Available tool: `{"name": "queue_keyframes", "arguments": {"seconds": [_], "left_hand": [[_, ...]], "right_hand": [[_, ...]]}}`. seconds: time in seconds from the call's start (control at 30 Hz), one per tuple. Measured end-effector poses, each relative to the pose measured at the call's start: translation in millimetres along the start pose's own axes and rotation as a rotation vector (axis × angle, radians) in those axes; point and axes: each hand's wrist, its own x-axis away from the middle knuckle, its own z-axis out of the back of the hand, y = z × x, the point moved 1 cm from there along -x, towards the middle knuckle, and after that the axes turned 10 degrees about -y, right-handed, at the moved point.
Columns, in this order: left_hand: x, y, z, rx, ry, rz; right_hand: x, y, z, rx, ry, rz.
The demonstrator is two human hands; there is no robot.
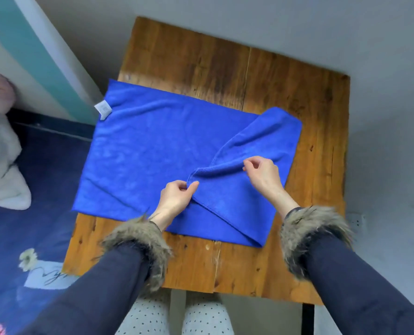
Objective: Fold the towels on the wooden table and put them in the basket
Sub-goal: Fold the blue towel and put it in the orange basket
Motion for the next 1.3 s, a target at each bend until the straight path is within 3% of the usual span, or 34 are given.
{"name": "queue_keyframes", "arguments": {"seconds": [0.17, 0.47, 0.57, 0.73, 0.83, 1.03, 1.17, 1.3], "left_hand": [[-10, 8, -4, -0.185, 0.070, 0.002], [-23, -2, -1, -0.066, 0.032, 0.017], [-26, -9, -4, -0.041, 0.061, 0.004], [-21, -10, -1, 0.034, 0.078, -0.003], [-6, -8, 0, 0.013, 0.052, -0.012], [35, 14, 7, 0.222, -0.076, -0.073], [63, 29, 19, 0.223, -0.211, -0.179], [94, 26, 43, 0.399, -0.230, -0.310]], "right_hand": [[-55, -6, 48, 0.194, 0.157, 0.061], [-120, -23, 88, 0.591, 0.144, 0.018], [-127, -25, 94, 0.540, 0.161, 0.019], [-119, -30, 104, 0.162, 0.043, 0.067], [-103, -35, 108, 0.081, -0.031, 0.100], [-70, -52, 106, 0.297, -0.173, 0.113], [-52, -75, 104, 0.320, -0.146, 0.218], [-32, -102, 102, 0.346, -0.112, 0.392]]}}
